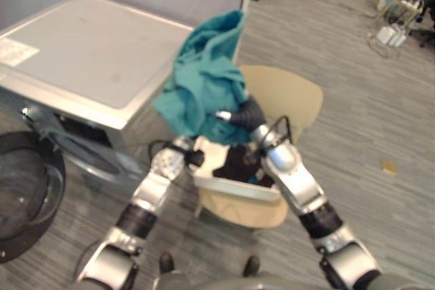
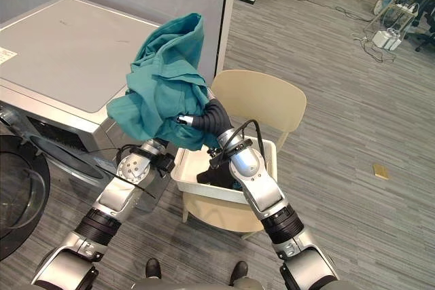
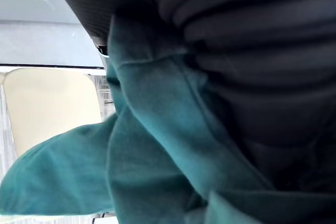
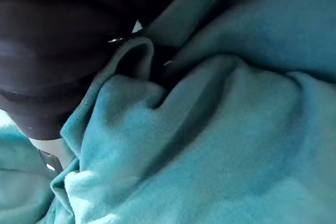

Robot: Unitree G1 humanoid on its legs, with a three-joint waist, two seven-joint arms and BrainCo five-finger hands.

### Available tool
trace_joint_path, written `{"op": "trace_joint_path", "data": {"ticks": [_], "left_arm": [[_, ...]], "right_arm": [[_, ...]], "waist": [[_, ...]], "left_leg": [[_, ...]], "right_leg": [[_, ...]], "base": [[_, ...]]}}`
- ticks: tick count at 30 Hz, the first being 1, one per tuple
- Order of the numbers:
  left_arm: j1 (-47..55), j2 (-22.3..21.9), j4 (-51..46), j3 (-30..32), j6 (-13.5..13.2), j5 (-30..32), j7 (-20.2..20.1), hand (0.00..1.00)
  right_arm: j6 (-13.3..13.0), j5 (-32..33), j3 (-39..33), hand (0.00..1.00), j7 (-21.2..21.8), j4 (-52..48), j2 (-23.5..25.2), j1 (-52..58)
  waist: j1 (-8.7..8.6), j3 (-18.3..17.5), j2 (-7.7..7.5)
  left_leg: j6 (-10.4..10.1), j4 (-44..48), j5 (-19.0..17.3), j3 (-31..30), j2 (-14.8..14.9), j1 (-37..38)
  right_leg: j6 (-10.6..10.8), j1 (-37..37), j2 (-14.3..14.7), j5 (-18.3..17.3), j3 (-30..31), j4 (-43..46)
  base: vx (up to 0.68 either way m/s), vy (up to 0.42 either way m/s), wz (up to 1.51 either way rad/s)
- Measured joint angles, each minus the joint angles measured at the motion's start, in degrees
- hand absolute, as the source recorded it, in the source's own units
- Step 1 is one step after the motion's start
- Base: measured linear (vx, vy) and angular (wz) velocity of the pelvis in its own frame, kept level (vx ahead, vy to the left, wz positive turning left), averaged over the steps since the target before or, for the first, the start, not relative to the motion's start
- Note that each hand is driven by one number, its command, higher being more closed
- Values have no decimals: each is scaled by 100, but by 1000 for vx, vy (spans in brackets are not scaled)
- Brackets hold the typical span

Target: Pick up the laundry basket with both hands and put the clothes into the washing machine.

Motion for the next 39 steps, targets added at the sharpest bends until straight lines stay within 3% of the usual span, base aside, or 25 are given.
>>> {"op": "trace_joint_path", "data": {"ticks": [3, 4, 8, 14, 27, 39], "left_arm": [[4, -297, -17, 196, -6, 101, 104, 100], [8, -422, -18, 293, -6, 155, 215, 100], [58, -737, -21, 775, -5, 245, 646, 100], [164, -1124, -395, 1168, -13, 356, 1098, 100], [523, -1459, -583, 1582, -22, 472, 1223, 100], [1294, -1513, -1114, 2605, -20, 445, 1216, 100]], "right_arm": [[0, -71, -125, 100, -64, 3, -2, 15], [-1, -153, -137, 0, -125, 4, -2, 25], [-25, -304, -135, 0, -216, 3, 70, 250], [-69, -414, -126, 0, -221, 5, 159, 574], [-23, -465, -222, 0, -206, 44, 247, 781], [195, -922, -1477, 0, -95, -59, 226, 1784]], "waist": [[-1, 0, 0], [0, 0, 1], [-99, 0, 2], [-91, 2, 10], [-95, -70, 217], [-100, -94, 256]], "left_leg": [[-4, 0, 3, 8, 0, 0], [-8, 0, 7, 12, -1, 0], [-9, -1, 7, 20, 1, 0], [-9, -1, 6, 19, 1, 1], [-10, -2, 5, 64, 3, 47], [-43, -6, -68, 198, 10, 405]], "right_leg": [[15, 6, 8, 12, 8, -36], [20, 12, 14, 18, 11, -60], [22, 24, 23, 19, 12, -88], [22, 41, 25, 19, 6, -105], [43, 64, 33, 35, 45, -129], [58, 343, 65, 44, 186, -184]], "base": [[17, 2, -2], [47, 2, -3], [53, 0, -1], [16, 0, 0], [2, 0, 0], [3, 0, -5]]}}
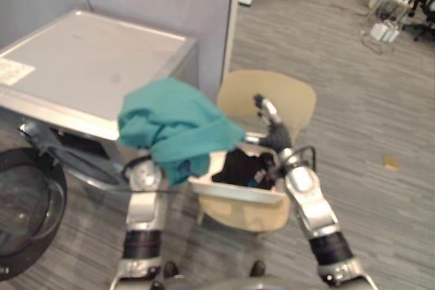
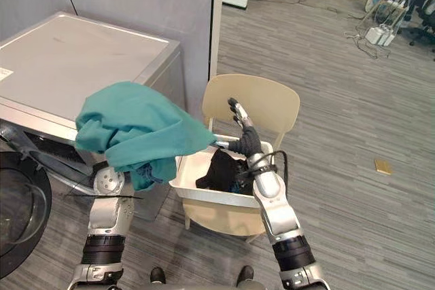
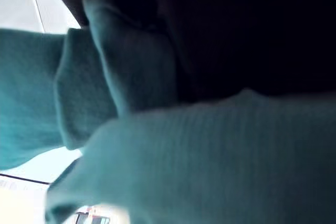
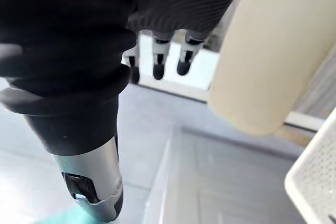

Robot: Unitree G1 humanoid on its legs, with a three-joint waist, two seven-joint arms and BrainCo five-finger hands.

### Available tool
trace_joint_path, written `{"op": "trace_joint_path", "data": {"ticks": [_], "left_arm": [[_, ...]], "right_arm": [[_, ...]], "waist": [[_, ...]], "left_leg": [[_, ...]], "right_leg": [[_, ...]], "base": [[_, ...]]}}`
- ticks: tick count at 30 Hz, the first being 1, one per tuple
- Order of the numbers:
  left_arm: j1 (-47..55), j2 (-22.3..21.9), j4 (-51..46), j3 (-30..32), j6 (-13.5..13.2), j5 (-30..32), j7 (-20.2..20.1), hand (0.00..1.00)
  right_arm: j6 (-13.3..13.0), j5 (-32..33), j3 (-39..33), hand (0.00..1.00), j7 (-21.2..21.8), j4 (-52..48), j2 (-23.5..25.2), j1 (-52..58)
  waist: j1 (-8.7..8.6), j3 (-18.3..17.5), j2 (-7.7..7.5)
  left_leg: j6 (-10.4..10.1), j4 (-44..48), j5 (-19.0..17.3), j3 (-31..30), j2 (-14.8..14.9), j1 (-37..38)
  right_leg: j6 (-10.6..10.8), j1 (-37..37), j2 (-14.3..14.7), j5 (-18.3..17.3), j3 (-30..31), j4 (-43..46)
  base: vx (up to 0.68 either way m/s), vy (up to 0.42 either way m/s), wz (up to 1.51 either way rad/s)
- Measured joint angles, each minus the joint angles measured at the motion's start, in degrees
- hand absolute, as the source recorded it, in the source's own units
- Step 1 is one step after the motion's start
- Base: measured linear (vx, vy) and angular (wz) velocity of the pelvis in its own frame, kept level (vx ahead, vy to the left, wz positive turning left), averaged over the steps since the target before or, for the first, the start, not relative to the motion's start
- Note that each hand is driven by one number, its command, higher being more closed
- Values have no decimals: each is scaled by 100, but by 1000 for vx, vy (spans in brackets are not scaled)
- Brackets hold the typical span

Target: Pick up the laundry basket with both hands and put the clothes into the washing machine.

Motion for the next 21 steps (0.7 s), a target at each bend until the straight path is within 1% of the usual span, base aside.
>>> {"op": "trace_joint_path", "data": {"ticks": [2, 3, 4, 5, 6, 7, 8, 9, 10, 11, 12, 13, 14, 15, 16, 17, 18, 19, 20, 21], "left_arm": [[185, -3, -143, 137, -1, 1, -3, 100], [373, -12, -236, 306, 0, 1, -6, 100], [527, -36, -327, 507, -1, -5, -10, 100], [589, -46, -369, 567, -2, -16, -7, 100], [672, -44, -411, 700, -4, -34, -9, 100], [762, -41, -457, 897, -3, -103, -5, 100], [760, -39, -464, 972, -3, -132, 2, 100], [761, -30, -472, 989, -4, -159, 2, 100], [785, -39, -515, 1058, -50, -225, -9, 100], [833, -18, -515, 1125, -87, -273, 0, 100], [954, -17, -523, 1184, -115, -343, 8, 100], [1060, -19, -524, 1301, -131, -451, 30, 100], [1147, -50, -526, 1445, -141, -531, 63, 100], [1206, -73, -535, 1525, -150, -554, 122, 100], [1287, -135, -549, 1732, -174, -576, 178, 100], [1321, -175, -557, 1831, -175, -595, 203, 100], [1428, -297, -580, 1981, -180, -618, 277, 100], [1607, -408, -653, 2037, -188, -668, 285, 100], [1714, -435, -708, 2039, -194, -672, 286, 100], [1919, -456, -810, 2029, -220, -673, 284, 100]], "right_arm": [[1, -17, -179, 0, 5, -243, 1, 230], [0, -111, -364, 0, 13, -394, 1, 395], [0, -197, -519, 0, 16, -416, -4, 457], [4, -226, -595, 0, 11, -416, -7, 472], [22, -243, -686, 0, 5, -415, -6, 486], [56, -276, -780, 0, -1, -415, 1, 514], [90, -334, -808, 0, -8, -415, 0, 540], [118, -354, -821, 0, -8, -412, -6, 557], [145, -448, -967, 0, -26, -431, -62, 526], [144, -457, -968, 0, -78, -429, 28, 567], [144, -487, -987, 0, -134, -422, 55, 657], [141, -520, -995, 0, -139, -419, 93, 733], [134, -574, -994, 0, -152, -419, 141, 744], [125, -597, -989, 0, -153, -412, 141, 743], [105, -614, -995, 0, -173, -358, 136, 742], [105, -613, -999, 0, -199, -288, 128, 739], [106, -612, -1009, 0, -291, -75, 86, 711], [123, -613, -1029, 0, -385, 126, 43, 726], [131, -613, -1035, 0, -397, 216, 8, 729], [153, -620, -1072, 0, -398, 328, -76, 742]], "waist": [[0, -26, 39], [-2, -32, 82], [0, -49, 115], [1, -53, 124], [10, -53, 129], [-4, -20, 79], [-13, 4, 38], [-2, 15, 24], [26, 68, 205], [-26, 110, 217], [-45, 104, 168], [-12, 102, 83], [13, 96, 17], [33, 76, -13], [92, 74, -33], [162, 74, -36], [231, 119, 61], [301, 260, 299], [305, 310, 355], [306, 351, 446]], "left_leg": [[6, 0, -12, 62, -10, 43], [25, 0, -28, 133, -30, 129], [42, 1, -46, 220, -59, 173], [52, 2, -58, 277, -81, 195], [72, 33, -86, 357, -118, 208], [138, 319, -302, 428, -188, 171], [273, 717, -520, 352, -225, 32], [423, 958, -632, 295, -243, -112], [483, 1241, -871, 328, -61, -211], [562, 1430, -925, 362, -58, -234], [629, 1571, -972, 254, -75, -238], [667, 1771, -998, 145, -107, -355], [690, 2039, -1006, 21, -146, -641], [697, 2174, -1001, -25, -173, -811], [684, 2419, -941, -143, -209, -1190], [664, 2517, -902, -193, -206, -1362], [619, 2588, -810, -332, -95, -1622], [550, 2426, -596, -539, 18, -1711], [511, 2272, -458, -576, 19, -1716], [360, 1876, -187, -693, 16, -1742]], "right_leg": [[0, -14, -10, 0, 62, 23], [-2, -40, -38, -12, 159, 113], [-6, -135, -84, -58, 271, 293], [-6, -215, -117, -87, 344, 399], [-46, -332, -170, -119, 434, 581], [-120, -530, -309, -138, 444, 971], [-229, -663, -417, -64, 450, 1221], [-346, -699, -438, 34, 455, 1209], [-264, -677, -413, -393, 416, 1700], [-367, -829, -520, -1164, 444, 3144], [-223, -733, -513, -1604, 560, 4040], [126, -460, -295, -1962, 809, 4496], [250, -206, -94, -2333, 1055, 4426], [196, -148, -48, -2547, 1172, 4253], [-17, -70, 64, -2954, 1328, 3761], [-140, -41, 133, -3106, 1343, 3483], [-340, -19, 337, -3244, 1292, 3085], [-428, -27, 562, -3109, 1144, 2908], [-487, -57, 634, -3048, 1073, 2877], [-577, -135, 742, -2973, 872, 2871]], "base": [[-7, 9, -20], [-18, 16, -29], [-26, 23, -39], [-34, 27, -40], [-69, 49, -51], [-85, 54, -51], [-112, 61, -45], [-198, 32, -43], [-206, 27, -31], [-208, -10, -11], [-119, -48, 26], [-171, -102, 52], [-178, -102, 50], [-203, -108, 55], [-166, -86, 40], [-300, -153, 43], [-395, -165, 45], [-426, -161, 44], [-386, -134, 61], [-309, -143, 94]]}}
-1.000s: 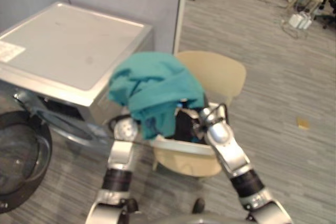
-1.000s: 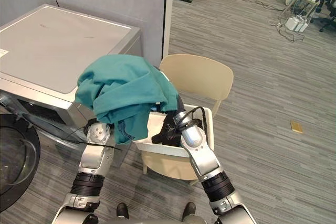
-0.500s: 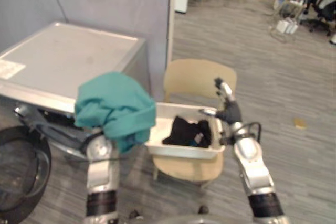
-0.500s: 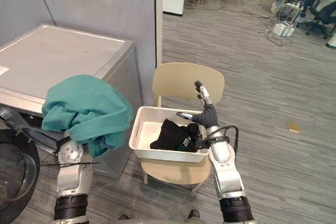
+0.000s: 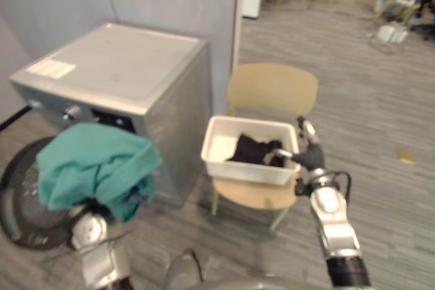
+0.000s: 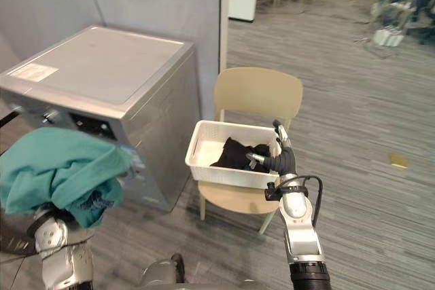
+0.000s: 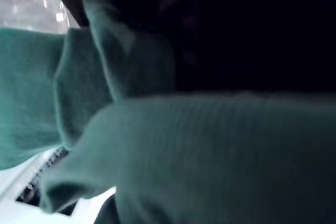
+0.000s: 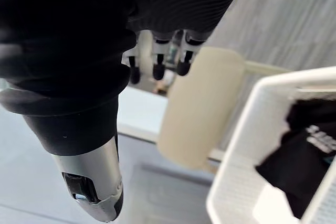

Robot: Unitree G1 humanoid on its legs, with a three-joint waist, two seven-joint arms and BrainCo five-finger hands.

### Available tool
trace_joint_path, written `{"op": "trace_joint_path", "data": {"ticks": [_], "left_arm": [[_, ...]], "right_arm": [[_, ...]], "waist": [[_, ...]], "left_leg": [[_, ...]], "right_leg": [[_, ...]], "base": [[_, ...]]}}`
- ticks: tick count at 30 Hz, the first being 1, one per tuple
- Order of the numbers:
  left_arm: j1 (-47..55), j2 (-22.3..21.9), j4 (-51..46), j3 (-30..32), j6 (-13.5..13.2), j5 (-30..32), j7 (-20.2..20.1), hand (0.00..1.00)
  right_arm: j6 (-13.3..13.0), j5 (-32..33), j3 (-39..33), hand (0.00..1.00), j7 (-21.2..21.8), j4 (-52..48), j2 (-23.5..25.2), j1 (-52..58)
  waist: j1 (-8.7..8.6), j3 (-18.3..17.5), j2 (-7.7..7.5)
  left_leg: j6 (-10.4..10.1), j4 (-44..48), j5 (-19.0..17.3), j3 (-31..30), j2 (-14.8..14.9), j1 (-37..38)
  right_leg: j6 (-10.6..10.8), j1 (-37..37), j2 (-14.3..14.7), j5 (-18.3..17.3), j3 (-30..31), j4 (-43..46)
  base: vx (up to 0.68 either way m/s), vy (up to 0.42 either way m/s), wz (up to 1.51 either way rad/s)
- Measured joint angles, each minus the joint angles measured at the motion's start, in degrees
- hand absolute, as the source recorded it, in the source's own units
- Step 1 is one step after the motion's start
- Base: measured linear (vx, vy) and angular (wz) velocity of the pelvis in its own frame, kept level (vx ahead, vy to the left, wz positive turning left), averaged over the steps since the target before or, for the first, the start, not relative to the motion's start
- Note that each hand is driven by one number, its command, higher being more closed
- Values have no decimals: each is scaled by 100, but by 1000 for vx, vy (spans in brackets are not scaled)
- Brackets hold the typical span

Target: Pick up the laundry basket with both hands and put the clothes into the washing machine.

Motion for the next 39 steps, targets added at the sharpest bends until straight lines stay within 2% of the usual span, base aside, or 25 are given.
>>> {"op": "trace_joint_path", "data": {"ticks": [1, 3, 6, 9, 11, 13, 14, 15, 16, 17, 18, 19, 20, 21, 22, 23, 25, 27, 28, 30, 32, 33, 34, 37, 39], "left_arm": [[76, -37, -46, -44, 0, -41, 4, 100], [207, -182, -153, -194, -18, -101, 10, 100], [780, -151, -220, -472, -4, -230, -80, 100], [1071, -202, -242, -624, 6, -222, -299, 100], [1073, -200, -242, -762, 10, -218, -431, 100], [983, -175, -245, -978, 22, -216, -551, 100], [879, -161, -251, -1143, 35, -213, -592, 100], [817, -160, -274, -1237, 65, -211, -666, 100], [737, -178, -271, -1257, 85, -214, -675, 100], [584, -179, -257, -1246, 127, -215, -671, 100], [460, -176, -205, -1227, 134, -217, -655, 100], [470, -179, -160, -1222, 136, -220, -647, 100], [514, -178, -64, -1240, 145, -218, -648, 100], [584, -175, -65, -1302, 138, -219, -661, 100], [605, -166, -65, -1319, 139, -218, -676, 100], [599, -123, -66, -1359, 141, -217, -713, 100], [596, -58, -76, -1453, 141, -220, -787, 100], [569, -49, -79, -1667, 148, -225, -788, 100], [479, -35, -84, -1813, 148, -224, -787, 100], [373, -31, -84, -1851, 148, -224, -786, 100], [236, -27, -82, -1938, 145, -221, -777, 100], [158, -36, -79, -2066, 147, -219, -778, 100], [142, -57, -79, -2176, 154, -216, -792, 100], [131, -120, -77, -2314, 206, -224, -791, 100], [131, -120, -78, -2291, 232, -254, -794, 100]], "right_arm": [[7, -63, -244, 0, -50, -2, -75, 92], [85, -219, -900, 0, -191, -5, -220, 221], [308, -526, -1740, 0, -388, -13, -279, 503], [353, -886, -2034, 0, -365, 11, -221, 1176], [362, -1052, -2174, 0, -321, 371, -70, 1643], [491, -1166, -2357, 0, -140, 995, 143, 1934], [577, -1182, -2435, 0, -51, 1423, 246, 2063], [662, -1190, -2454, 0, 70, 1802, 308, 2098], [692, -1223, -2480, 0, 117, 2068, 332, 2092], [698, -1263, -2440, 0, 173, 2418, 399, 2025], [696, -1290, -2331, 0, 259, 2791, 527, 1944], [678, -1286, -2256, 0, 294, 2940, 563, 1919], [644, -1226, -2136, 0, 362, 3185, 647, 1907], [563, -1085, -2055, 0, 389, 3400, 724, 1907], [522, -1041, -2044, 0, 384, 3466, 752, 1898], [477, -976, -1965, 0, 380, 3578, 761, 1871], [461, -920, -1799, 0, 355, 3702, 761, 1817], [461, -820, -1722, 0, 279, 3766, 723, 1672], [455, -816, -1631, 0, 277, 3864, 658, 1620], [457, -815, -1614, 0, 281, 4052, 643, 1554], [477, -728, -1522, 0, 286, 4298, 636, 1550], [473, -671, -1510, 0, 286, 4359, 638, 1550], [474, -653, -1511, 0, 300, 4379, 607, 1552], [476, -594, -1577, 0, 366, 4481, 527, 1565], [515, -591, -1624, 0, 381, 4572, 491, 1626]], "waist": [[-28, 39, 52], [-124, 103, -4], [-269, 154, -75], [-370, 35, 137], [-571, -55, 249], [-687, -103, 319], [-687, -138, 402], [-677, -169, 536], [-671, -168, 535], [-653, -129, 412], [-582, -55, 112], [-576, -41, 54], [-590, -10, 73], [-599, -3, 86], [-615, 0, 95], [-657, 26, 70], [-714, 90, -41], [-776, 172, 84], [-802, 209, 159], [-798, 223, 121], [-799, 228, 79], [-802, 231, 82], [-804, 247, 231], [-849, 246, 312], [-793, 247, 428]], "left_leg": [[-152, -447, 26, 151, 37, 20], [-337, -299, -180, 851, 293, -170], [250, 1534, -638, 1332, 551, -39], [289, 2526, -1207, 1328, 1020, 712], [294, 2521, -1251, 1222, 1272, 1147], [90, 2118, -1159, 1108, 1366, 1378], [-539, 1467, -1013, 1042, 1292, 1489], [-854, 519, -813, 900, 1021, 1604], [-835, 88, -957, 749, 731, 1684], [-681, -182, -1052, 599, 352, 1749], [-438, -298, -1077, 397, -151, 1769], [-303, -309, -1105, 291, -318, 1789], [-76, -306, -1149, 82, -415, 1853], [79, -331, -1237, -32, -426, 1916], [147, -338, -1279, -57, -435, 1936], [210, -344, -1323, -101, -498, 1934], [300, -341, -1396, -73, -680, 2049], [301, -348, -1475, 25, -624, 2071], [220, -377, -1548, 73, -489, 2092], [151, -479, -1596, 106, -431, 2215], [-83, -556, -1773, 155, -279, 2465], [-181, -640, -1856, 167, -149, 2636], [-191, -598, -1878, 208, -22, 2761], [-215, 1187, -1812, 232, 485, 2174], [-293, 3429, -1341, 271, 1204, 1448]], "right_leg": [[-127, 17, -43, 147, -340, -88], [-312, 23, -177, 346, -977, -327], [-319, 290, -450, 693, -1638, -806], [-298, 549, -454, 963, -2219, -1161], [-240, 587, -639, 1002, -2845, -1075], [-152, 506, -961, 1055, -3493, -841], [-32, 428, -1208, 1127, -3875, -688], [90, 386, -1566, 1201, -4308, -416], [98, 367, -1876, 1204, -4443, -136], [104, 378, -2312, 1208, -4434, 219], [-21, 368, -2903, 1278, -4133, 588], [-201, 246, -3042, 1378, -3698, 753], [-222, -67, -2835, 1271, -2434, 1134], [-142, -397, -2210, 996, -1427, 1456], [-63, -514, -1904, 897, -1185, 1495], [24, -626, -1523, 827, -1200, 1307], [-22, -729, -1300, 856, -1631, 622], [-103, -1134, -1075, 930, -1786, 117], [-127, -1337, -921, 1218, -1755, -535], [-125, -1384, -881, 1510, -1648, -1032], [-257, -1309, -807, 2117, -1655, -1225], [-332, -1329, -748, 2205, -1680, -920], [-368, -1365, -637, 1859, -1704, -586], [-447, -1150, -420, 1474, -1832, -468], [-591, -697, -67, 1253, -1773, -547]], "base": [[-229, -124, 118], [-258, -62, 155], [-212, -49, 119], [-98, 34, 102], [-106, 129, 173], [-133, 249, 187], [-157, 472, 212], [-121, 466, 224], [-166, 612, 196], [-167, 499, 173], [-163, 462, 148], [-122, 331, 134], [-56, 227, 90], [-46, 178, 70], [-44, 147, 39], [-62, 134, 20], [7, 106, 5], [63, 27, -16], [77, 2, -18], [165, -59, -16], [368, -143, -16], [459, -149, -13], [407, -117, -9], [408, -171, -13], [436, -126, -31]]}}
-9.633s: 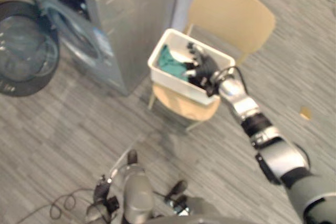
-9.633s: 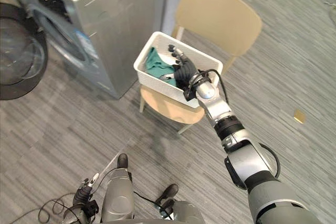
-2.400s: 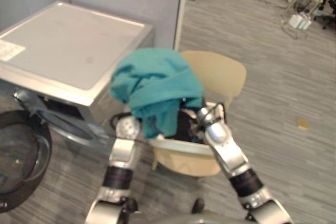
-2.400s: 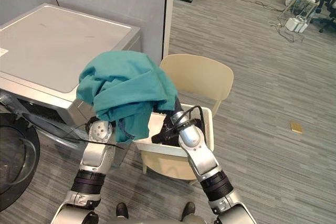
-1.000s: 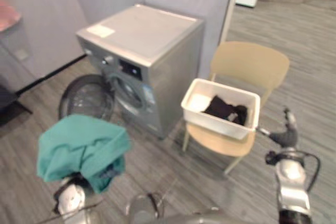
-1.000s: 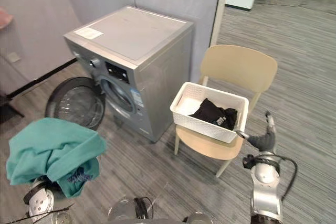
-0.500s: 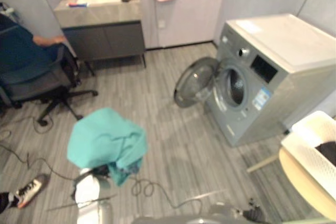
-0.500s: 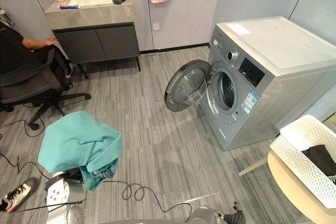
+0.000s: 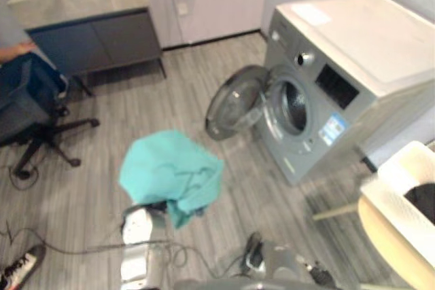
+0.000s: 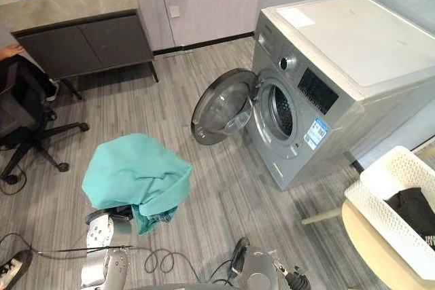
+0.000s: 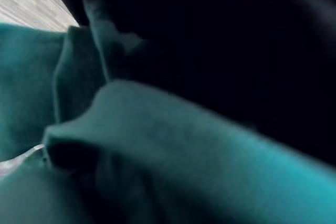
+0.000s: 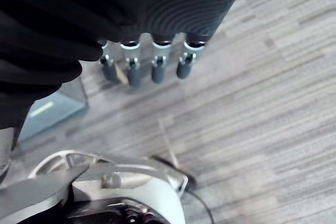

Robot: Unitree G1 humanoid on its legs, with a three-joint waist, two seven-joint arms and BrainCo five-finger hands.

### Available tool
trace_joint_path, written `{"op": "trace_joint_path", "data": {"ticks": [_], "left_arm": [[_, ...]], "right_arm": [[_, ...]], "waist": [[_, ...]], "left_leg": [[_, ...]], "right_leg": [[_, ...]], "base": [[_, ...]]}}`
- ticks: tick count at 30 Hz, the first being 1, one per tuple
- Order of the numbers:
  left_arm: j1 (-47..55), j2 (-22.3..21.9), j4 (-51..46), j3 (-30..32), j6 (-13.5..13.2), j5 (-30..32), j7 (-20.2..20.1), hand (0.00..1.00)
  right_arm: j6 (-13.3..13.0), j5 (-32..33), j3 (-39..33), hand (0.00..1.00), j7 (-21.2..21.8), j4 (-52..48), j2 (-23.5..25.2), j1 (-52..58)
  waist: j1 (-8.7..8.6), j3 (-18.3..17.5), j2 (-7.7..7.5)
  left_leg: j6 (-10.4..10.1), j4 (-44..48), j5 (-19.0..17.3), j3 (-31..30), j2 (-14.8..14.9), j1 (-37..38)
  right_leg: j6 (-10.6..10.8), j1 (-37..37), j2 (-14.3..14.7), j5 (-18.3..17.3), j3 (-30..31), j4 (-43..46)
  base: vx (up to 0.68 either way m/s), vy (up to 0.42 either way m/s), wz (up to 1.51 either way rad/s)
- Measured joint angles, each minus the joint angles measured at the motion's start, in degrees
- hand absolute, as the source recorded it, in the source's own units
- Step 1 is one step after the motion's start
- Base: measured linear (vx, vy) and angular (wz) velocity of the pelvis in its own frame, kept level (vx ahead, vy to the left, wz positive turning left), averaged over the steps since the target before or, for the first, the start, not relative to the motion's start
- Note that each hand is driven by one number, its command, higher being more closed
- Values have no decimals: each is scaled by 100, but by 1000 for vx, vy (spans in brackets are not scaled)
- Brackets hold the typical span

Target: Pick up the laundry basket with both hands and put the clothes into the washing machine.

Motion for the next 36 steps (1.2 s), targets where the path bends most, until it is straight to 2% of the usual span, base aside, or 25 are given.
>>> {"op": "trace_joint_path", "data": {"ticks": [1, 2, 3, 4, 5, 7, 10, 11, 12, 13, 14, 15, 16, 17, 19, 20, 21, 22, 23, 24, 25, 26, 28, 30, 36], "left_arm": [[10, 0, 1, 3, 0, -83, 3, 100], [10, 1, 25, 9, -1, -93, 23, 100], [12, 1, 32, 24, -1, -97, 35, 100], [12, 1, 67, 87, -1, -132, 45, 100], [20, 1, 97, 151, -1, -197, 62, 100], [45, 2, 137, 271, 0, -209, 138, 100], [90, 4, 140, 356, 0, -208, 174, 100], [100, 4, 116, 370, -4, -208, 167, 100], [98, 4, 98, 369, -5, -206, 165, 100], [117, 4, 34, 365, -4, -202, 160, 100], [144, 4, -33, 350, -5, -200, 161, 100], [194, -45, -158, 263, -10, -201, 152, 100], [232, -50, -203, 267, -16, -201, 149, 100], [298, -37, -245, 313, -20, -204, 157, 100], [469, -15, -388, 292, -72, -211, 155, 100], [517, 28, -393, 262, -113, -217, 153, 100], [529, 58, -393, 273, -119, -222, 154, 100], [528, 89, -387, 276, -128, -250, 158, 100], [526, 39, -384, 270, -126, -255, 158, 100], [528, 4, -361, 284, -134, -272, 159, 100], [511, 2, -328, 289, -134, -287, 155, 100], [510, 1, -204, 360, -125, -300, 158, 100], [475, -56, -3, 607, -107, -335, 164, 100], [293, -54, 246, 696, -84, -429, 175, 100], [133, -60, 528, 762, -7, -469, 278, 100]], "right_arm": [[22, 48, 8, 0, -30, 11, -16, 8], [40, 113, 13, 0, -92, 11, -21, -5], [46, 128, 16, 0, -118, 12, -15, -29], [46, 155, 68, 0, -139, 13, -22, -62], [44, 158, 151, 0, -137, 15, -44, -88], [35, 158, 256, 0, -140, 16, -73, -138], [-23, 157, 390, 0, -145, 20, -98, -195], [-72, 158, 483, 0, -143, 18, -117, -196], [-77, 158, 497, 0, -141, 16, -115, -193], [-77, 159, 512, 0, -140, -22, -106, -146], [-82, 159, 516, 0, -139, -83, -99, -80], [-108, 170, 485, 0, -138, -215, -132, 102], [-117, 221, 441, 0, -144, -211, -40, 176], [-101, 221, 437, 0, -151, -193, 227, 279], [-114, 222, 438, 0, -144, -203, 451, 399], [-155, 222, 439, 0, -121, -223, 450, 415], [-173, 221, 438, 0, -105, -233, 443, 409], [-149, 227, 466, 0, -92, -258, 389, 353], [-124, 228, 464, 0, -96, -247, 262, 226], [-70, 229, 455, 0, -96, -174, 145, 80], [-62, 222, 442, 0, -96, -119, 136, 3], [-62, 220, 439, 0, -75, 110, 58, -101], [-61, 188, 468, 0, -26, 296, -20, -219], [-81, 133, 543, 0, 21, 364, -70, -283], [-132, -20, 841, 0, 135, 529, -303, -383]], "waist": [[27, -9, 25], [47, -2, -12], [65, -4, -11], [137, -17, -76], [228, -29, -97], [289, 3, -180], [340, 4, -205], [329, -12, -233], [320, -21, -239], [323, -60, -238], [311, -114, -197], [313, -184, -83], [270, -253, -211], [212, -363, -552], [189, -480, -856], [196, -488, -876], [201, -495, -886], [332, -518, -778], [366, -561, -642], [433, -577, -539], [449, -573, -528], [496, -573, -536], [443, -594, -493], [321, -624, -530], [313, -633, -363]], "left_leg": [[25, 769, -17, 44, 193, -264], [197, 1533, -132, 192, 335, -685], [293, 1655, -220, 311, 349, -784], [570, 1616, -397, 505, 339, -970], [709, 1376, -486, 482, 280, -1154], [617, 886, -543, 282, 220, -1345], [449, -566, -609, -961, -199, -1407], [376, -1496, -561, -1656, -405, -1276], [317, -1752, -513, -1857, -429, -1220], [247, -2235, -389, -2086, -425, -1171], [356, -2429, -136, -2153, -438, -1124], [54, -2512, 235, -2387, -431, -1096], [-511, -2423, -15, -2385, -534, -1044], [-345, -2296, -146, -2157, -795, -1052], [-222, -2099, -305, -1957, -1037, -1082], [-140, -1855, -466, -1764, -1101, -1100], [-107, -1753, -549, -1619, -1119, -1096], [29, -1610, -740, -962, -1067, -978], [81, -1745, -757, -532, -961, -873], [226, -2028, -686, -9, -898, -697], [264, -2162, -656, 223, -914, -588], [229, -2509, -603, 717, -943, -188], [127, -2810, -507, 1093, -942, 12], [32, -3097, -249, 1149, -915, -7], [-109, -3859, 344, 1129, -883, 226]], "right_leg": [[-41, 176, 140, -72, 95, -82], [-73, 470, 325, -136, 288, -377], [-69, 584, 372, -130, 392, -504], [-47, 726, 439, -107, 664, -694], [-29, 828, 470, -94, 958, -805], [62, 923, 472, -41, 1321, -862], [231, 1141, 431, 63, 2171, -949], [373, 1153, 352, 81, 2499, -915], [450, 1145, 324, 81, 2612, -902], [680, 1121, 280, 45, 2840, -863], [853, 1098, 265, -11, 2924, -832], [1156, 1053, 248, -172, 3088, -756], [1308, 1013, 131, -269, 3222, -646], [1387, 992, -206, -316, 3338, -551], [1539, 991, -485, -214, 3374, -568], [1755, 927, -604, -76, 3373, -607], [1809, 888, -678, -57, 3425, -628], [1841, 632, -906, 237, 3342, -710], [1515, 424, -1031, 667, 2700, -834], [1004, 290, -1338, 775, 1533, -663], [863, 200, -1585, 662, 897, -263], [594, 282, -1981, 353, -466, 549], [668, 490, -2046, 186, -1283, 427], [927, 362, -1786, 388, -1282, 76], [867, 289, -1299, 469, -1154, -348]], "base": [[483, -69, -59], [374, -40, -57], [417, -25, -79], [307, 29, -106], [301, 57, -120], [271, 127, -126], [304, 277, -161], [192, 317, -132], [261, 497, -159], [132, 365, -106], [168, 589, -114], [103, 523, -77], [120, 601, -63], [69, 356, -32], [83, 378, -30], [41, 317, -50], [-20, 308, -141], [-86, 338, -195], [-149, 360, -258], [-156, 217, -188], [-127, 216, -207], [-62, 141, -163], [-12, 58, -140], [65, -44, -45], [107, -81, -24]]}}
